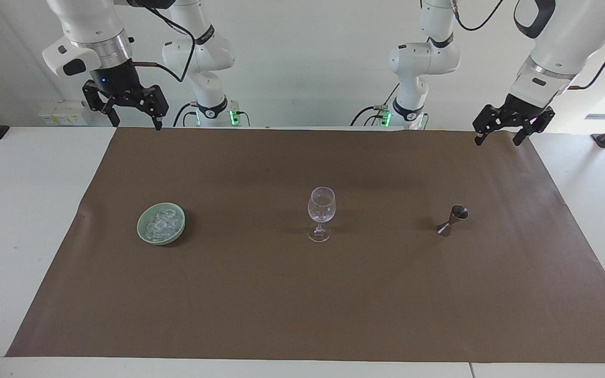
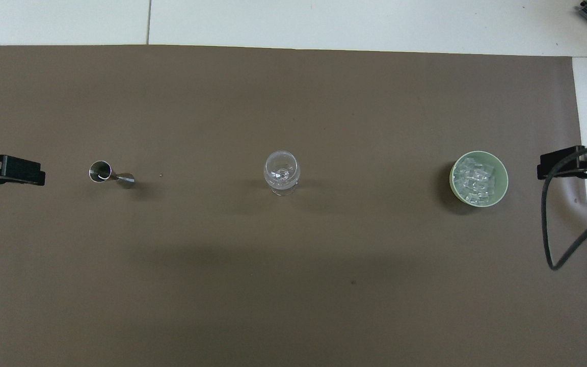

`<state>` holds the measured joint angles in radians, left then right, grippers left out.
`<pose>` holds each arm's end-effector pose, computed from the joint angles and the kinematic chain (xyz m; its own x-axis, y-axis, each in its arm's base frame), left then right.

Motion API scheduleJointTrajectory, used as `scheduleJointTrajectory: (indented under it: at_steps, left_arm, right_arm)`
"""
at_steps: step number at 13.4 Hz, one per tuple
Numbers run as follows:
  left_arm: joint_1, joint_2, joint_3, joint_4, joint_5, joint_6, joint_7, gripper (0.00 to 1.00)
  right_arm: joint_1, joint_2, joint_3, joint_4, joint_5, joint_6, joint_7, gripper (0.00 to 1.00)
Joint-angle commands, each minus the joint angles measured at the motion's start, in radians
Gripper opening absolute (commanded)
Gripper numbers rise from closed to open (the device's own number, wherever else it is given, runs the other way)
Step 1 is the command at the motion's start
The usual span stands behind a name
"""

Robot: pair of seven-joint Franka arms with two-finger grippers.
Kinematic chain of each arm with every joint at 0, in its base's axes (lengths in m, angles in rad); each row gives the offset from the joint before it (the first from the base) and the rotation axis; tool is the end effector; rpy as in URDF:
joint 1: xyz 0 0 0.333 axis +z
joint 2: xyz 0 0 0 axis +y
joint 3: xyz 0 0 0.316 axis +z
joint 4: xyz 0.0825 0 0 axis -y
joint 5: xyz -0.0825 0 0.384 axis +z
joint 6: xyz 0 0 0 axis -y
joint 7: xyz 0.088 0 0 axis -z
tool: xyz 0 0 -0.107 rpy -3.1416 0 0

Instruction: Pour wine and add ice with both arms

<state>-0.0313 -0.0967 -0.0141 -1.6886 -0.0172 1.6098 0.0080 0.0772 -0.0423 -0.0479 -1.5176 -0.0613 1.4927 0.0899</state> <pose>0.5265 -0.0261 0.6245 0.9985 -0.0527 0.0180 -0.0529 -0.9985 0.0157 0.5333 0.0080 0.6657 0.9976 -0.0652 0.0227 -0.0664 -0.9962 0.0572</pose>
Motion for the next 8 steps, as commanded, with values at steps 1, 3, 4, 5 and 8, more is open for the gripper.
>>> scheduleJointTrajectory:
  at_steps: [1,3,4,5,8]
  left_arm:
    - [-0.013,-0.018,0.011,-0.022,-0.004,0.006,0.009,1.0]
    - [-0.013,-0.018,0.011,-0.023,-0.004,0.007,0.009,1.0]
    - [-0.013,-0.018,0.011,-0.023,-0.004,0.007,0.009,1.0]
    - [-0.013,-0.018,0.011,-0.023,-0.004,0.009,0.009,1.0]
    - [-0.013,-0.029,0.011,-0.051,-0.004,0.018,0.006,1.0]
  right_arm:
    - [0.0,-0.016,-0.006,-0.016,0.018,-0.005,-0.015,1.0]
    - [0.0,-0.018,-0.006,-0.016,0.018,-0.006,-0.015,1.0]
    - [0.0,-0.016,-0.006,-0.016,0.018,-0.005,-0.015,1.0]
    - [0.0,-0.016,-0.006,-0.016,0.018,-0.006,-0.015,1.0]
    - [0.0,-0.018,-0.006,-0.016,0.018,-0.005,-0.015,1.0]
